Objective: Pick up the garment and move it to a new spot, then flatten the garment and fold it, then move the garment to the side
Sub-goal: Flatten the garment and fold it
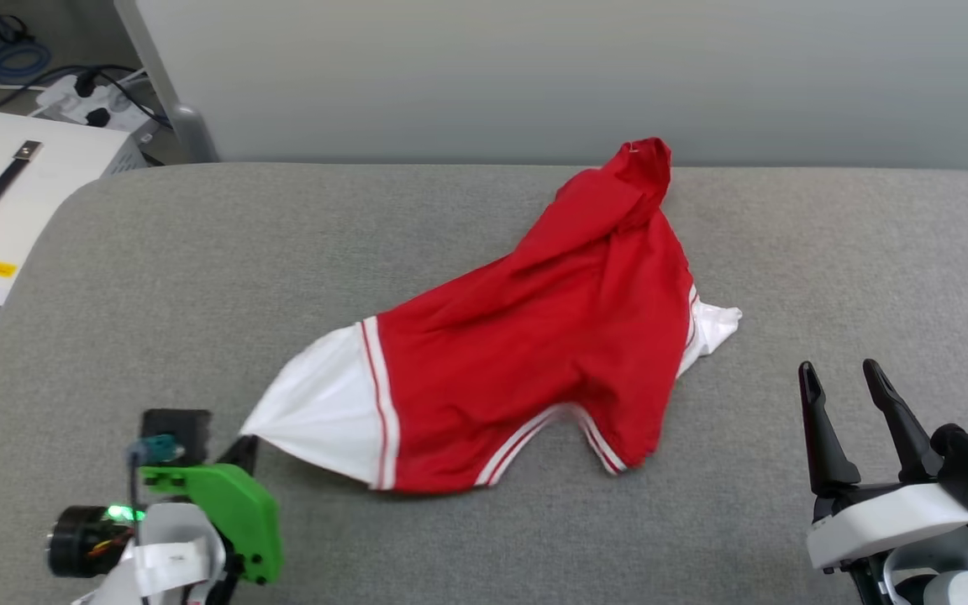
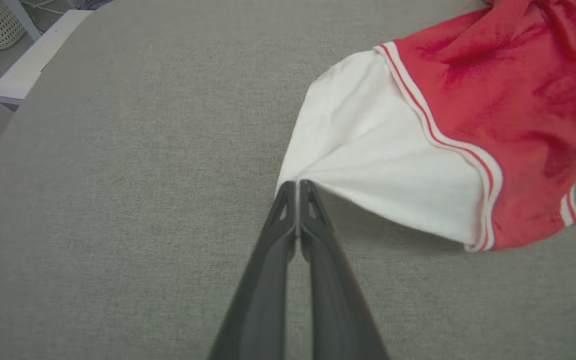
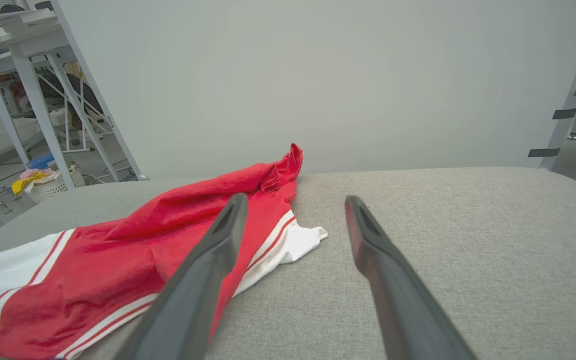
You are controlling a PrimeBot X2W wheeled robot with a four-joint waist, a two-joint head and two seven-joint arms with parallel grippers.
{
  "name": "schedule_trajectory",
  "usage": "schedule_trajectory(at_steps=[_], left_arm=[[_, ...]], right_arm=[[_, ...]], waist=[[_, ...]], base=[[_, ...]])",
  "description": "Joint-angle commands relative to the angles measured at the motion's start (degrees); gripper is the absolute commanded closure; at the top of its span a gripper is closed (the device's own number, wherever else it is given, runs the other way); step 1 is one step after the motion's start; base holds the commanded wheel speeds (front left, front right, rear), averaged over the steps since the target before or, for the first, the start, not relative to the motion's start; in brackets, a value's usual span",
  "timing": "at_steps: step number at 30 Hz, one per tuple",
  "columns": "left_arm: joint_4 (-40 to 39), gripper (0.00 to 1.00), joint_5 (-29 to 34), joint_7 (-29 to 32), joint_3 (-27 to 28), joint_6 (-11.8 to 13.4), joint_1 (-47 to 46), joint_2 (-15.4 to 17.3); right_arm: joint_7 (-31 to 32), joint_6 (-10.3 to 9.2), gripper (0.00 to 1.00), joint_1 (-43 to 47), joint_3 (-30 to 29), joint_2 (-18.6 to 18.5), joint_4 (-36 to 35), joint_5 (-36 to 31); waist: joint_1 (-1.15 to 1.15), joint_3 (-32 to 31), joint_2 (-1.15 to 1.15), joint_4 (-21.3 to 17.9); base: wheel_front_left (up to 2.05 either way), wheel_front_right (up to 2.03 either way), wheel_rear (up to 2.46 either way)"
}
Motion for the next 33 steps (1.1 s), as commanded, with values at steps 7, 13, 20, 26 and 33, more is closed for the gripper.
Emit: schedule_trajectory(at_steps=[7,13,20,26,33], left_arm=[[3.3,1.0,-1.1,-3.5,4.1,3.0,1.1,1.2],[9.6,0.0,-0.1,-9.0,4.8,4.6,-1.0,0.3],[10.2,0.0,-0.4,-18.2,3.2,1.3,-3.0,-2.8],[6.8,0.0,0.0,-25.1,-0.4,-2.7,-3.9,-6.2],[2.0,0.0,1.0,-27.2,-4.6,-4.5,-3.7,-9.1]], right_arm=[[1.0,-0.04,0.0,0.4,0.0,0.0,0.5,-0.7],[1.5,-0.04,0.0,0.3,0.0,-0.1,0.9,-0.7],[2.7,-0.04,0.0,0.7,-0.6,-0.6,1.1,-0.9],[7.5,-0.04,0.0,-0.8,-0.8,-3.9,1.2,-1.1],[23.3,-0.04,0.0,-8.7,1.2,-10.6,4.7,5.0]], waist=[[0.0,-0.6,0.0,0.5],[0.0,-0.1,0.0,0.3],[0.0,-0.2,0.0,2.1],[0.0,0.4,0.0,5.6],[0.0,3.3,0.0,10.2]], base=[[0.0,0.0,0.0],[0.0,0.0,0.0],[0.0,0.0,0.0],[0.0,0.0,0.0],[0.0,0.0,0.0]])
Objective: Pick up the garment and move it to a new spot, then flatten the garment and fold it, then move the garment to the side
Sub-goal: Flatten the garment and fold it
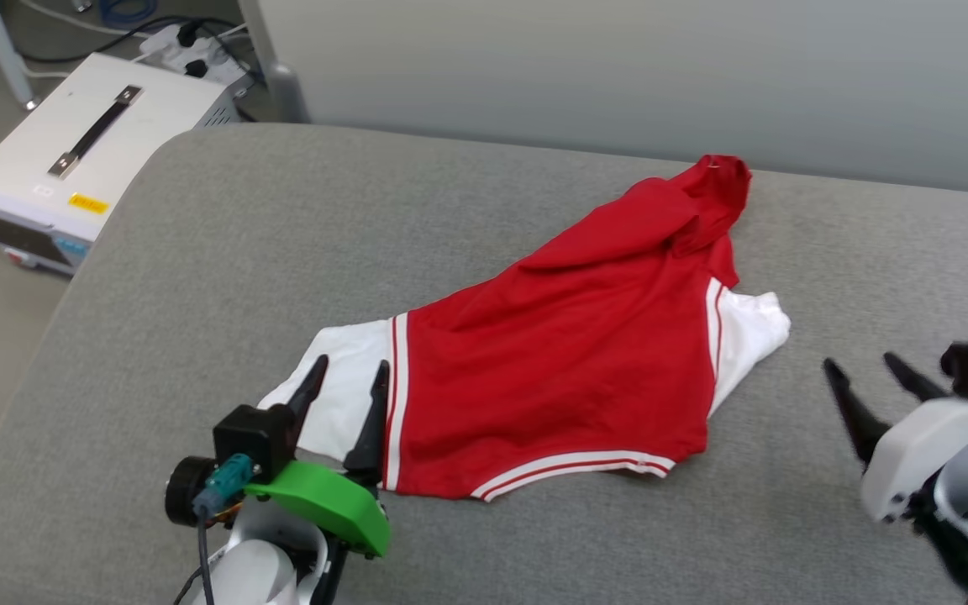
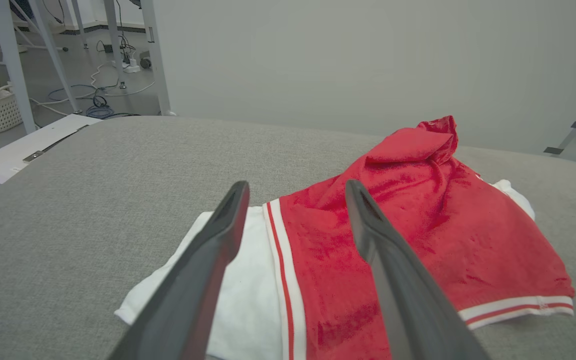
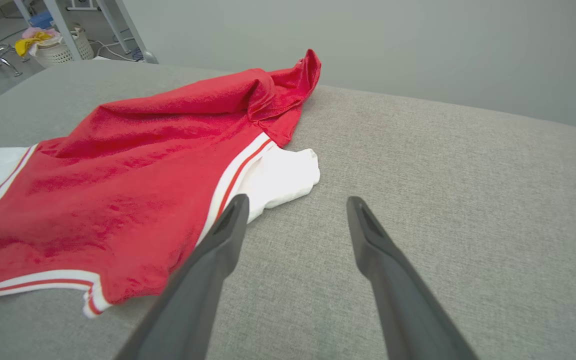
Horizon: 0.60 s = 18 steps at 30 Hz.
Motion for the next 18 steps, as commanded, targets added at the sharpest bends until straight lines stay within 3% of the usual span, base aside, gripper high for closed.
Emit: schedule_trajectory(at_steps=[1,4,9,18], left_arm=[[-0.8,0.0,0.8,-0.1,-0.7,-0.4,-0.4,-0.3],[-2.2,0.0,1.3,0.4,-1.8,-0.3,-0.2,-0.6],[-2.8,0.0,1.5,0.3,-2.7,-0.1,-0.5,-1.3],[-1.2,0.0,1.3,-0.8,-3.7,-0.3,-2.5,-2.9]], right_arm=[[2.4,-0.04,0.0,-2.8,-0.2,-1.8,1.1,1.1],[7.8,-0.04,0.0,-7.0,0.0,-4.6,4.4,1.5],[16.0,-0.04,0.0,-14.4,-1.1,-5.6,11.5,2.1],[19.9,-0.04,0.0,-21.9,-1.7,-7.0,22.8,-0.6]], waist=[[0.0,2.7,0.0,3.1],[0.0,4.3,0.0,5.1],[0.0,7.3,0.0,8.3],[0.0,10.8,0.0,12.6]], base=[[0.0,0.0,0.0],[0.0,0.0,0.0],[0.0,0.0,0.0],[0.0,0.0,0.0]])
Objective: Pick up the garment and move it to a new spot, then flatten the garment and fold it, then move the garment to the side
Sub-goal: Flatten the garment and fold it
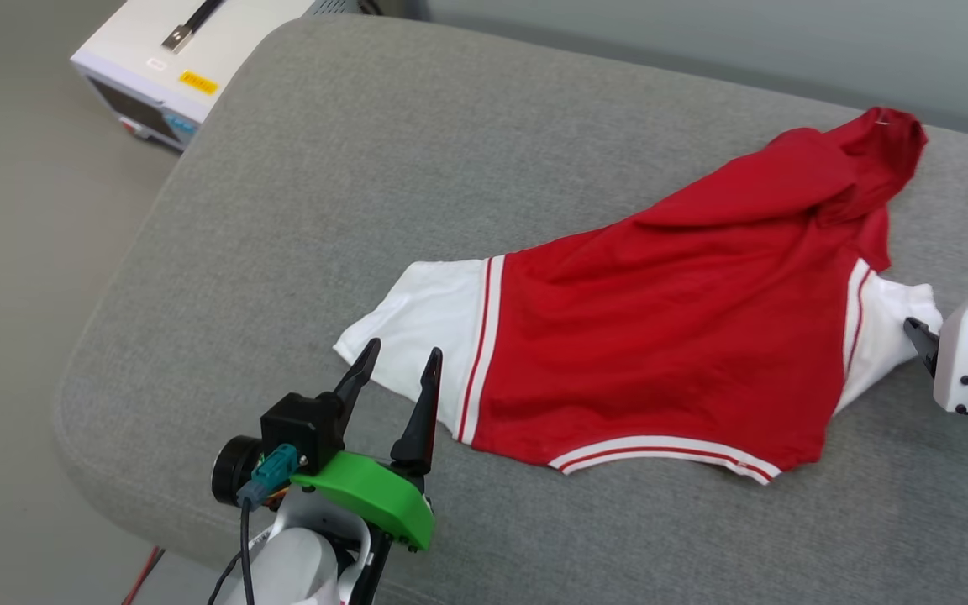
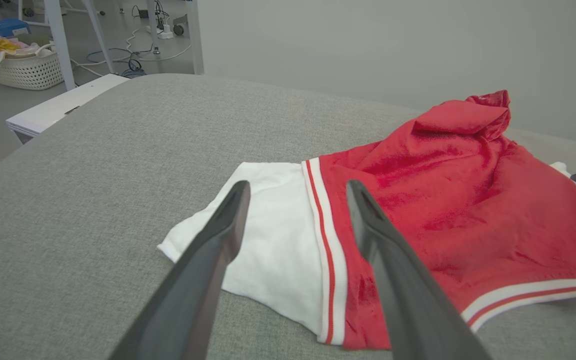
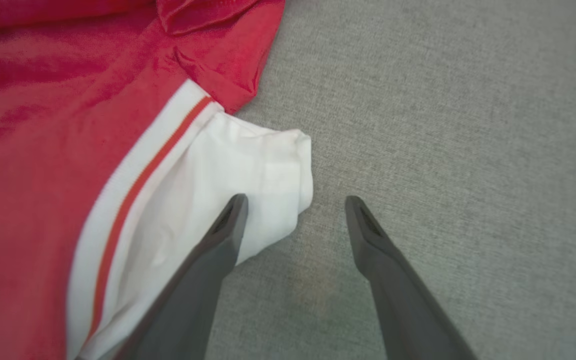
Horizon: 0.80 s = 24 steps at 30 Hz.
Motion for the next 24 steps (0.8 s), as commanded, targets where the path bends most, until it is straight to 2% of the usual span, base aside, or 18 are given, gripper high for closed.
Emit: schedule_trajectory(at_steps=[1,8,9,10,11,18,24], left_arm=[[0.4,0.0,0.4,-0.6,0.0,-0.1,-1.1,-0.3],[1.8,0.0,0.2,-1.2,0.0,0.1,-1.7,-0.6],[2.0,0.0,0.1,-1.3,0.1,0.2,-1.7,-0.6],[2.1,0.0,0.1,-1.3,0.2,0.2,-1.7,-0.5],[2.2,0.0,0.0,-1.3,0.2,0.2,-1.7,-0.4],[2.6,0.0,-0.2,-1.2,0.3,0.5,-1.1,0.4],[2.1,0.0,-0.6,-0.8,0.7,1.1,0.8,1.6]], right_arm=[[0.2,-0.04,0.0,-1.1,-0.1,-0.3,1.6,-0.8],[0.0,-0.04,0.0,-0.8,2.9,0.4,6.4,-0.4],[-0.1,-0.04,0.17,-0.6,3.6,0.4,6.8,0.2],[-0.3,-0.04,0.61,-0.4,4.2,0.3,7.0,0.6],[-1.1,-0.04,1.0,-0.2,4.7,0.1,7.1,1.2],[-9.3,-0.04,1.0,1.4,6.6,-1.5,6.1,3.7],[-18.5,-0.04,1.0,5.4,8.1,-3.6,0.0,4.0]], waist=[[0.0,2.5,0.0,2.7],[0.0,2.2,0.0,3.2],[0.0,2.0,0.0,3.0],[0.0,1.7,0.0,2.8],[0.0,1.4,0.0,2.6],[0.0,-2.3,0.0,0.0],[0.0,-6.9,0.0,-3.7]], base=[[0.0,0.0,0.0],[0.0,0.0,0.0],[0.0,0.0,0.0],[0.0,0.0,0.0],[0.0,0.0,0.0],[0.0,0.0,0.0],[0.0,0.0,0.0]])
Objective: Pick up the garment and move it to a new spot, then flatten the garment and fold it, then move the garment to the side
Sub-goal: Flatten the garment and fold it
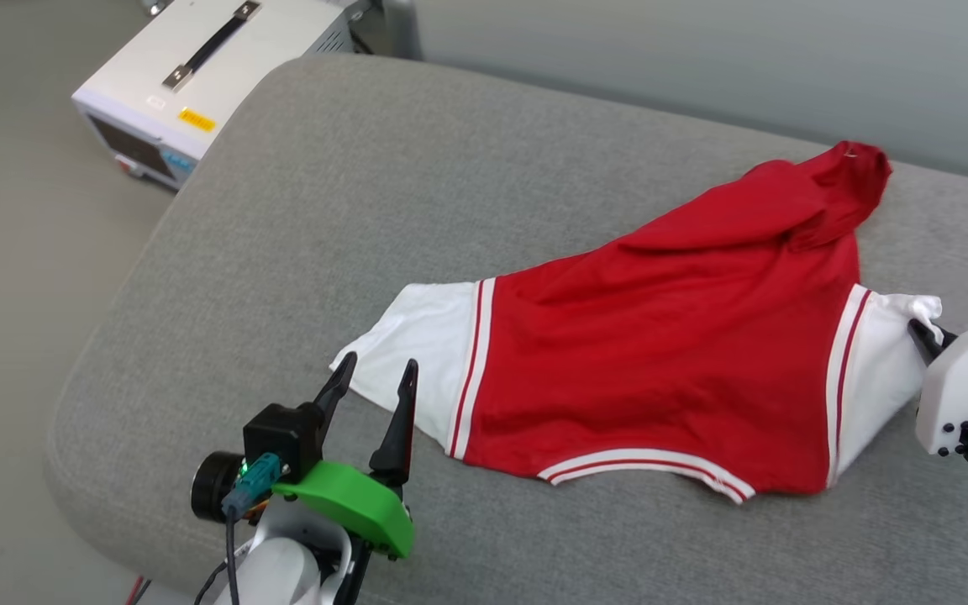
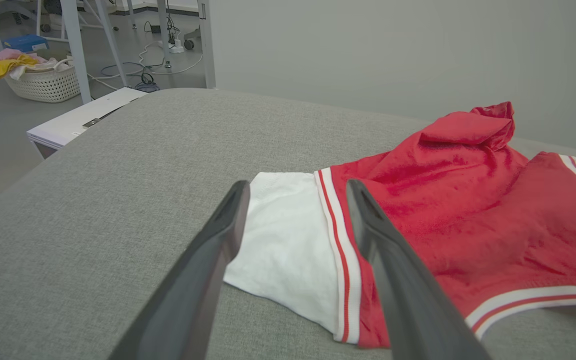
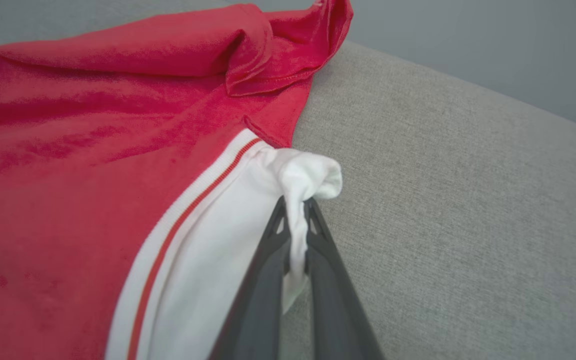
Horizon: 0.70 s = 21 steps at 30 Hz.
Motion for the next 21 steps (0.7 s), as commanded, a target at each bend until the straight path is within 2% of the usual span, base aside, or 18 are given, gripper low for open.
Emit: schedule_trajectory(at_steps=[1,5,9,11,15,21], left_arm=[[-0.3,0.0,-0.4,0.1,0.2,0.4,1.0,0.5],[-1.4,0.0,-0.8,0.3,0.6,1.0,2.6,1.1],[-2.2,0.0,-1.0,0.7,0.5,1.3,3.9,1.5],[-2.9,0.0,-1.1,1.0,0.4,1.7,4.6,1.7],[-3.7,0.0,-1.2,1.2,0.1,1.8,4.8,1.8],[-3.9,0.0,-1.2,1.2,-0.5,1.4,3.4,1.7]], right_arm=[[-1.7,-0.03,1.0,1.7,0.1,-0.8,-2.1,-0.1],[-3.2,-0.03,1.0,5.9,-0.3,-2.3,-9.1,-1.3],[-1.1,-0.03,1.0,11.3,-3.4,-2.7,-16.0,-2.4],[3.1,-0.03,1.0,16.2,-6.9,-2.1,-21.7,-2.9],[9.8,-0.03,1.0,21.6,-12.3,0.1,-27.7,-4.1],[17.2,-0.03,1.0,22.8,-17.4,2.9,-31.4,-6.7]], waist=[[-0.01,-3.8,0.0,-3.7],[-0.01,-5.9,0.0,-6.5],[-0.01,-7.4,0.0,-8.9],[-0.01,-7.5,0.0,-10.1],[-0.01,-6.6,0.0,-10.7],[-0.01,-3.7,0.0,-9.7]], base=[[0.0,0.0,0.0],[0.0,0.0,0.0],[0.0,0.0,0.0],[0.0,0.0,0.0],[0.0,0.0,0.0],[0.0,0.0,0.0]])
